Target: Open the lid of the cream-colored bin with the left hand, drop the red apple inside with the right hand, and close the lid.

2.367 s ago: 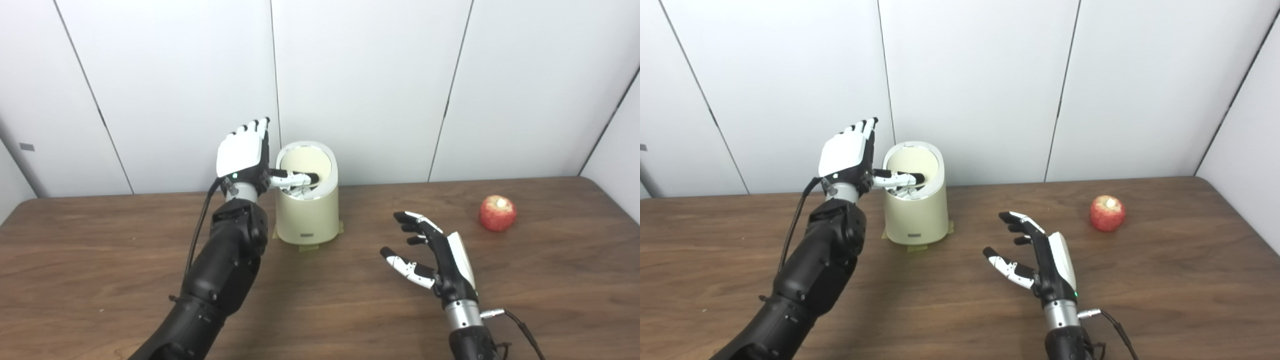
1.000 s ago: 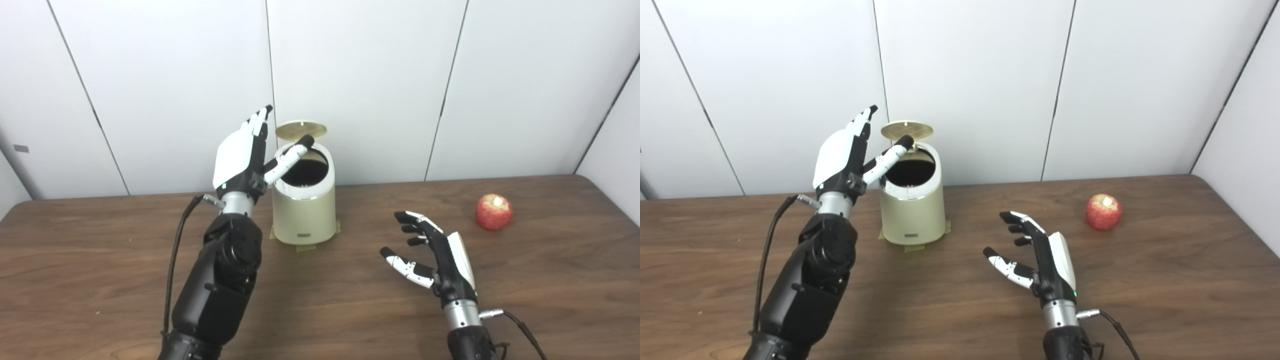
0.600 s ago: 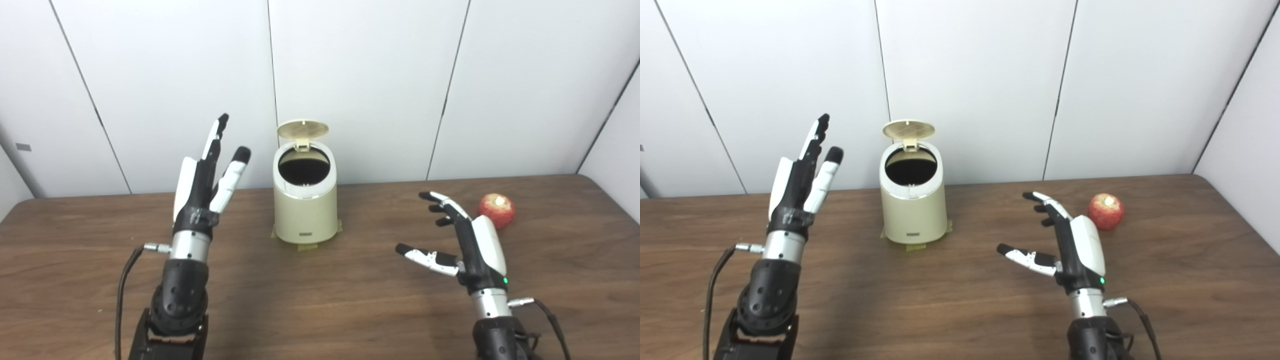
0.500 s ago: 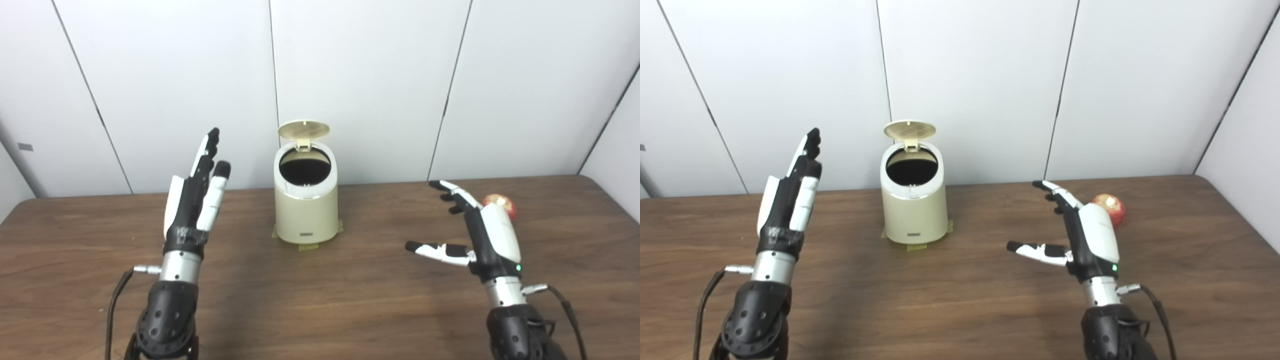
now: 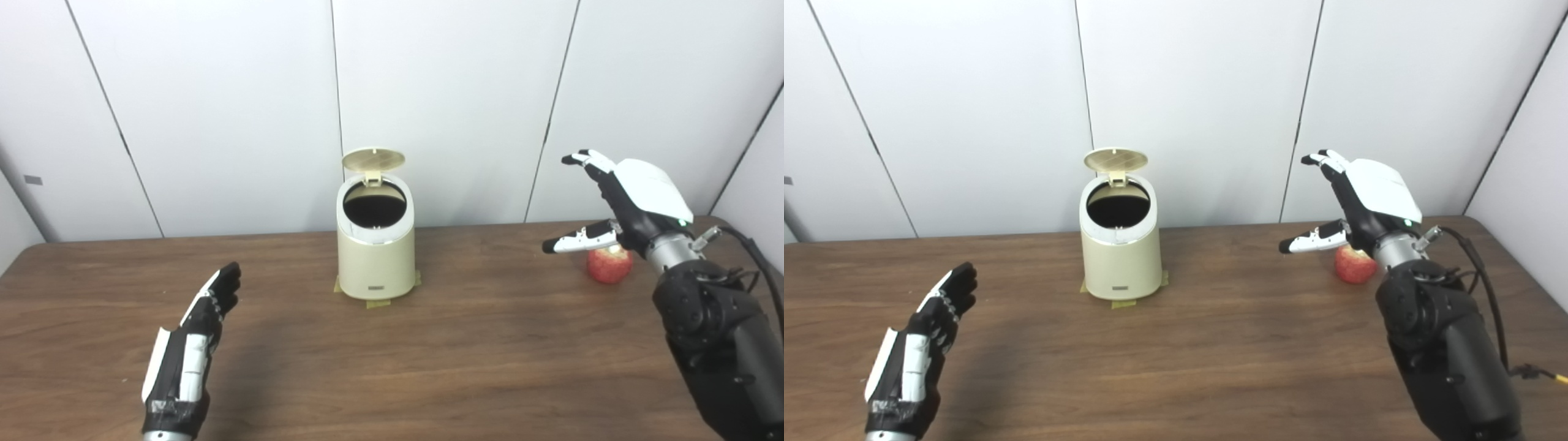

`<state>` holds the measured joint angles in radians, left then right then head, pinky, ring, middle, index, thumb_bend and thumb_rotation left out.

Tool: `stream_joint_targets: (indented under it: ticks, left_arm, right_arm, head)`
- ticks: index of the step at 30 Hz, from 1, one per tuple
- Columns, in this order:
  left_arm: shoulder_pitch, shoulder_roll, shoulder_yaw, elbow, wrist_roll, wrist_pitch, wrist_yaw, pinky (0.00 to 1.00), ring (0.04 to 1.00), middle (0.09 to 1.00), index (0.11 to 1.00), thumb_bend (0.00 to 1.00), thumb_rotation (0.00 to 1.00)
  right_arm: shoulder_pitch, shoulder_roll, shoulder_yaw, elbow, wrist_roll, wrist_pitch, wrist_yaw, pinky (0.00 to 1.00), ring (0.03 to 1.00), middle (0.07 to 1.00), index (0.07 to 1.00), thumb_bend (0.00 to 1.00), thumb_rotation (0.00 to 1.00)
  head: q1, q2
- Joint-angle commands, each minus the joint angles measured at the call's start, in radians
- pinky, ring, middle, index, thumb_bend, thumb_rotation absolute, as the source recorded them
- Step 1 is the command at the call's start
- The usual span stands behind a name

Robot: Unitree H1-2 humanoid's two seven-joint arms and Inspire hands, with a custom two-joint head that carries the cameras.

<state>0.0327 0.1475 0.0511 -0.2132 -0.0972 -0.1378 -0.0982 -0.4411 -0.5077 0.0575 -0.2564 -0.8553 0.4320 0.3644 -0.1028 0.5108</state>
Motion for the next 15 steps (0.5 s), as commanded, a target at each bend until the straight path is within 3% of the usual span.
stream_joint_targets:
  ticks: [1,7,11,15]
  left_arm:
    - [-0.003,0.011,0.003,-0.044,-0.025,-0.06,-0.018,0.93,0.941,0.936,0.911,0.7,1.0]
    - [0.067,0.013,0.022,-0.092,-0.041,-0.065,-0.025,0.88,0.899,0.902,0.886,0.71,1.0]
    - [0.092,0.012,0.033,-0.095,-0.057,-0.084,-0.026,0.87,0.901,0.906,0.885,0.69,1.0]
    - [0.103,0.015,0.04,-0.095,-0.063,-0.078,-0.025,0.87,0.902,0.906,0.885,0.68,1.0]
  right_arm:
    - [-0.064,-0.043,0.001,0.014,-0.007,0.017,0.034,0.67,0.903,0.939,0.864,0.96,0.31]
    - [-0.134,-0.105,0.046,0.153,-0.029,0.016,0.09,0.64,0.9,0.93,0.835,0.97,0.23]
    - [-0.19,-0.138,0.101,0.267,-0.063,0.032,0.149,0.62,0.917,0.938,0.853,0.96,0.28]
    - [-0.227,-0.151,0.134,0.397,-0.042,-0.001,0.129,0.65,0.916,0.937,0.852,0.96,0.3]
  head:
    - [0.003,0.001]
    - [0.006,0.002]
    - [0.006,0.002]
    - [0.005,0.001]
